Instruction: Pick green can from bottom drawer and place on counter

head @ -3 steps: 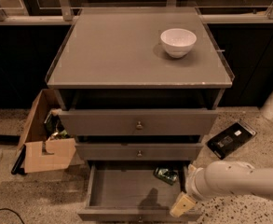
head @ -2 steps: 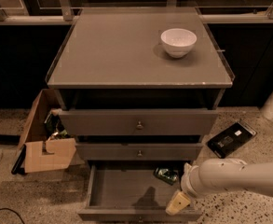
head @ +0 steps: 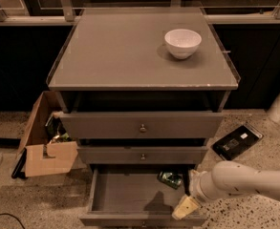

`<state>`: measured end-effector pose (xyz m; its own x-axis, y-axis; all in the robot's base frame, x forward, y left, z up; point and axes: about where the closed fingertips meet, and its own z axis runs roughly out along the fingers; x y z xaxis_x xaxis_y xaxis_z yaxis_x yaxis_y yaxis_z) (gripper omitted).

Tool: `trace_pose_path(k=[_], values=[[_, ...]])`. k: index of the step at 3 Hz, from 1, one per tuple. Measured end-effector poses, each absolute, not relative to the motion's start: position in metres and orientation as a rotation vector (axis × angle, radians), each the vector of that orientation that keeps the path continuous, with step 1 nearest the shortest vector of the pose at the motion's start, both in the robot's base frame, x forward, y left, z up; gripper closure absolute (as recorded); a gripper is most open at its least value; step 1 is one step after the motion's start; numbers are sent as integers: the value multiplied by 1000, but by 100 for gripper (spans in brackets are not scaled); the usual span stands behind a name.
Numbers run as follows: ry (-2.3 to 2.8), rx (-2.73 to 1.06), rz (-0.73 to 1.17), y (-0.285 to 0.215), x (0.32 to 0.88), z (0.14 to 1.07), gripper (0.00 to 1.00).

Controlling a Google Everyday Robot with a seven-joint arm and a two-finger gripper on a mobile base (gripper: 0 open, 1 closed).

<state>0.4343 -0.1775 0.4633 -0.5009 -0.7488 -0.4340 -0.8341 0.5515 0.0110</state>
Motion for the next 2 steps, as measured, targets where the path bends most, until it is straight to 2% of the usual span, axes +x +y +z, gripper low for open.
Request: trace_pose_path(k=[2], values=[[2345,-1143,376,-210,463,429,0]])
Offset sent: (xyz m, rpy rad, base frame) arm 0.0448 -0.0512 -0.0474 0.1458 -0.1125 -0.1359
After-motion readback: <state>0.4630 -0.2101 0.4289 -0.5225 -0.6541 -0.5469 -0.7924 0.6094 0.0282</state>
